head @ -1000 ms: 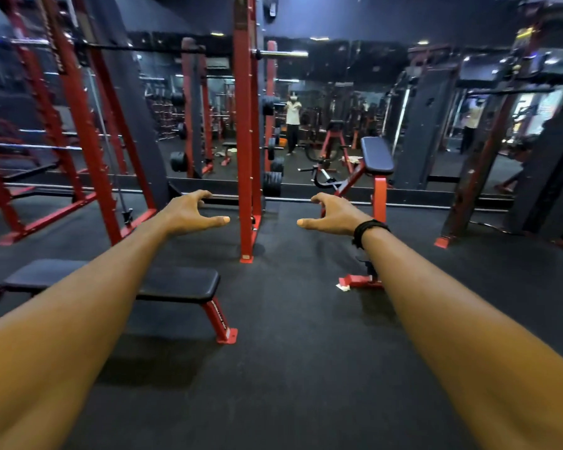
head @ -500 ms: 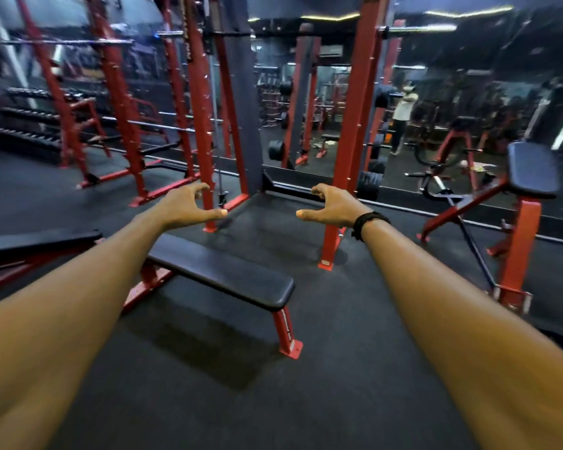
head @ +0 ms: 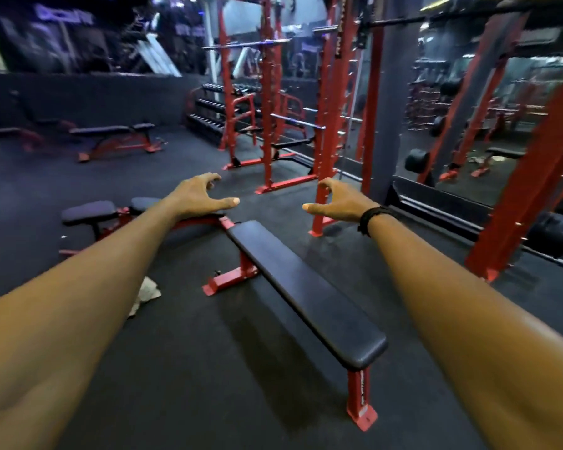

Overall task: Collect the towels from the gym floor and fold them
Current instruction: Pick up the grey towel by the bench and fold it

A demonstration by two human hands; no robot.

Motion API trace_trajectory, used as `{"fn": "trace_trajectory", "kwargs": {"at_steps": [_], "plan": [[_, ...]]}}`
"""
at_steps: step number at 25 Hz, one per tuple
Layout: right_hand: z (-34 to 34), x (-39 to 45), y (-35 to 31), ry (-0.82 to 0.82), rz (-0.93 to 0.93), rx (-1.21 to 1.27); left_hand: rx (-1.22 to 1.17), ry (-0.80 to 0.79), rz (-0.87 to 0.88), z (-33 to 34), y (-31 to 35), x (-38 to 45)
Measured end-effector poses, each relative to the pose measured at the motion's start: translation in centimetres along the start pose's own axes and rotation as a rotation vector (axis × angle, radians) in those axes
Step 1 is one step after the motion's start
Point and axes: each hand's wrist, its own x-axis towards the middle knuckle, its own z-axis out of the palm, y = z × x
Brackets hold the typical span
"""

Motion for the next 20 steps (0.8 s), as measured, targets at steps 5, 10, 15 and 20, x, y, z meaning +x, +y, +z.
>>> {"fn": "trace_trajectory", "kwargs": {"at_steps": [5, 10, 15, 20], "plan": [[4.7, 8.9, -3.1, -0.089, -0.140, 0.039, 0.017, 0.078, -0.151, -1.7, -6.7, 2.8], [10.5, 18.4, -7.6, -0.159, -0.235, 0.010, 0.027, 0.122, -0.239, -3.7, -15.0, 6.9], [15.6, 29.7, -14.3, -0.183, -0.285, -0.011, 0.032, 0.148, -0.296, -6.9, -24.6, 13.2], [20.6, 41.5, -22.8, -0.217, -0.318, 0.002, 0.023, 0.132, -0.327, -11.8, -33.8, 21.5]]}}
